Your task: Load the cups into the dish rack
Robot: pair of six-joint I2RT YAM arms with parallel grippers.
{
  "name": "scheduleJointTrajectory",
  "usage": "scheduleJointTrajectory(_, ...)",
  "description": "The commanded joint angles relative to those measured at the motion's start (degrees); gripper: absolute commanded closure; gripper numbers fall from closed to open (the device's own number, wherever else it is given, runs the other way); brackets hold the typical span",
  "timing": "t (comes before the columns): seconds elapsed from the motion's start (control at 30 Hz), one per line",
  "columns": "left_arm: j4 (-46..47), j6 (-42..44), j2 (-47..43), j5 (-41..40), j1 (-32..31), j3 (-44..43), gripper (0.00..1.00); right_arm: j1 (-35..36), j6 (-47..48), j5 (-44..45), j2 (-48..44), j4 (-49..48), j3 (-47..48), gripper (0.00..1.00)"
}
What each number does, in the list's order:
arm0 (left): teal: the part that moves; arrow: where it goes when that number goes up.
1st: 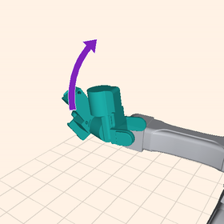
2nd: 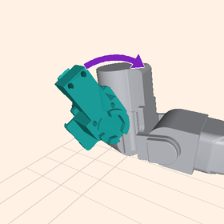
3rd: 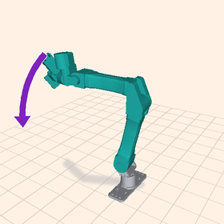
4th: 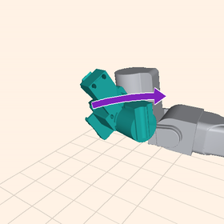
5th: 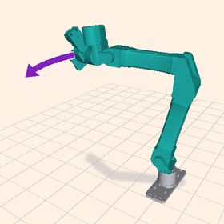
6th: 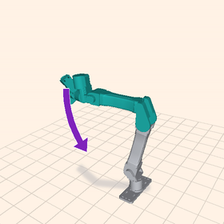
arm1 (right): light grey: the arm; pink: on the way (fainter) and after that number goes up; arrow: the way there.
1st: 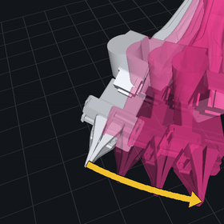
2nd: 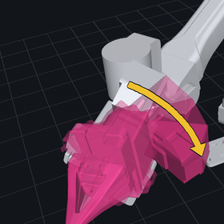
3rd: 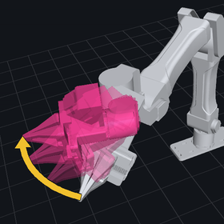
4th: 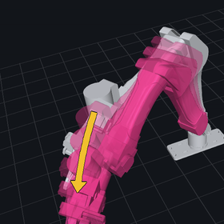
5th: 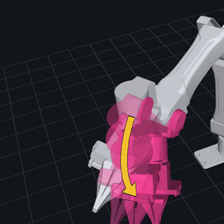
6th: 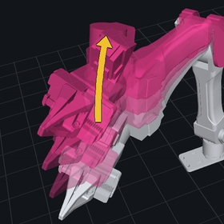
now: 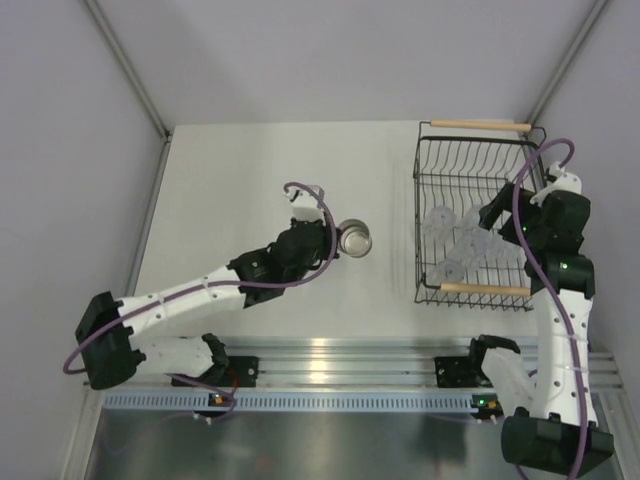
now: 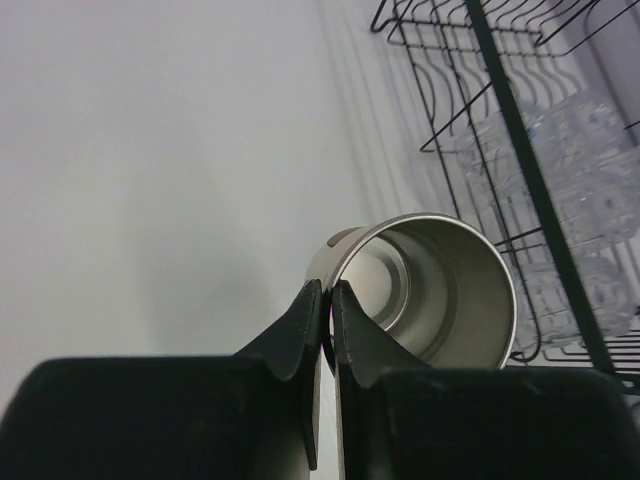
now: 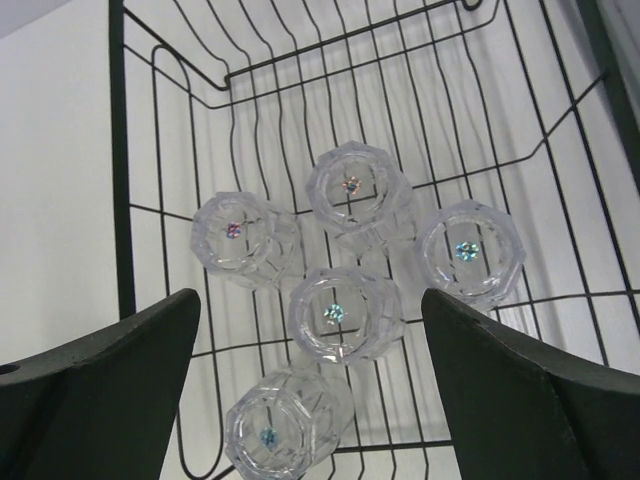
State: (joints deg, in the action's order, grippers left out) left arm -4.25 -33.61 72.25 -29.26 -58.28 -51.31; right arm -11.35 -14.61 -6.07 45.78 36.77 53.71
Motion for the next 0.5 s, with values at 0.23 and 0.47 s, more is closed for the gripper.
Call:
scheduleJointTrajectory(0.23,19.71,-7.17,-13.18,10.69,3.08,7.01,1.0,0.72,-6.3,-13.0,-1.04,-11.02,-3.52,0.07)
scheduleJointTrajectory(0.47,31.12,-12.96,-13.27,24.03,7.12,10.96,1.0,0.63,-9.9,-19.06,-2.71,-17.51,-6.6,0.07)
